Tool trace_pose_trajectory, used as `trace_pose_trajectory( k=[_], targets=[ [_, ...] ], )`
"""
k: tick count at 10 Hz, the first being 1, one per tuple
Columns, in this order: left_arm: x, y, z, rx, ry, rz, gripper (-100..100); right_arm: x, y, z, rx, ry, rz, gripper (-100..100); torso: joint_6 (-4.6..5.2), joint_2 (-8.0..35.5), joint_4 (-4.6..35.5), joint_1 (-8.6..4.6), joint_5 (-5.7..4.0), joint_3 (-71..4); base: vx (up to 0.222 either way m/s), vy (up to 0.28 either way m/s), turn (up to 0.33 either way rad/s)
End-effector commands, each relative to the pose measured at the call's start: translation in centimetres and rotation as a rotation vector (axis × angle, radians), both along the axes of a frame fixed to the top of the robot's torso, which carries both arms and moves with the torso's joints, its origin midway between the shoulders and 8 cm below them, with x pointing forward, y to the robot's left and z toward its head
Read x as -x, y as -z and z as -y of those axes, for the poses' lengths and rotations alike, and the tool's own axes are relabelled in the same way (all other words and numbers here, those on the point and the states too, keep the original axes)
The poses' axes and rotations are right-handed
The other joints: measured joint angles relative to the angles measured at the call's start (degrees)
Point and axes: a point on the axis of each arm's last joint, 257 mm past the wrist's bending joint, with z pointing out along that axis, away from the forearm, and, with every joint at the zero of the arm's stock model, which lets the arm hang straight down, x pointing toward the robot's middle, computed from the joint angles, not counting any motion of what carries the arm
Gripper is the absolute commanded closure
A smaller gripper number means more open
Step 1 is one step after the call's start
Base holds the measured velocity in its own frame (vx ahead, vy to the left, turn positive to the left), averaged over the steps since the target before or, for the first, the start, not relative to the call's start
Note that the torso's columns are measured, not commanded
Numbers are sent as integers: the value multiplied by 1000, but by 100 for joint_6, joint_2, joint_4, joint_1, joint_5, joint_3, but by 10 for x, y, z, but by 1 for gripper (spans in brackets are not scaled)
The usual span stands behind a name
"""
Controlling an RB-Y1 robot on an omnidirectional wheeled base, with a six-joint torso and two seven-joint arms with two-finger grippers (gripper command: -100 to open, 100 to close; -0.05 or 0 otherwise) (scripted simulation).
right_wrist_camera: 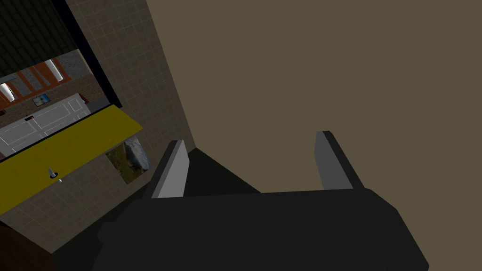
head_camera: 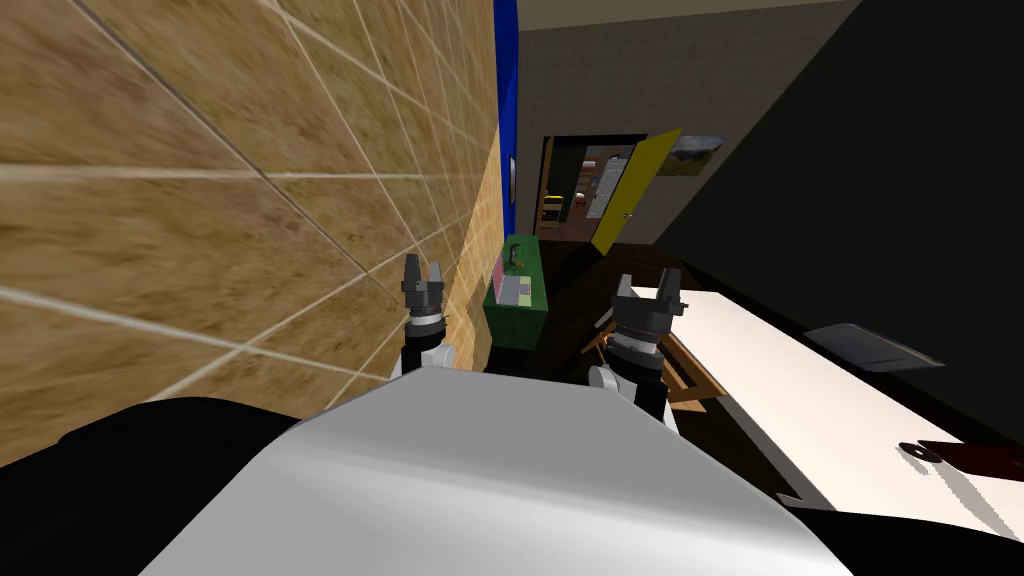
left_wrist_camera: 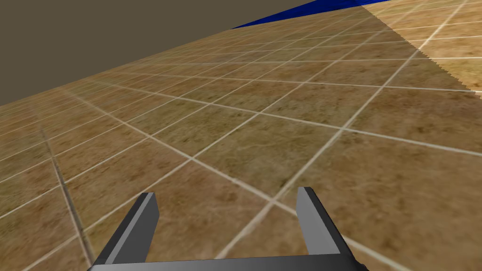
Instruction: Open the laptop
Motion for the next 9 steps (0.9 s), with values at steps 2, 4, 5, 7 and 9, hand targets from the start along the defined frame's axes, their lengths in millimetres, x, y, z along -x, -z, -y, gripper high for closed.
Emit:
trace_pose_trajectory(
  k=[2, 4, 5, 7, 9],
  targets=[
    [0, 0, 0, 0, 0, 0, 0, 0, 0, 0, 0, 0, 0, 0, 0, 597, 600, 0, 0, -1200, 0, 0, 0],
    [0, 0, 0, 0, 0, 0, 0, 0, 0, 0, 0, 0, 0, 0, 0, 1422, 1424, 0, 0, -2850, 0, 0, 0],
    [0, 0, 0, 0, 0, 0, 0, 0, 0, 0, 0, 0, 0, 0, 0, 1845, 1846, 0, 0, -3692, 0, 0, 0],
    [0, 0, 0, 0, 0, 0, 0, 0, 0, 0, 0, 0, 0, 0, 0, 2693, 2691, 0, 0, -5381, 0, 0, 0],
    [0, 0, 0, 0, 0, 0, 0, 0, 0, 0, 0, 0, 0, 0, 0, 3539, 3537, 0, 0, -7073, 0, 0, 0]
  ],
)
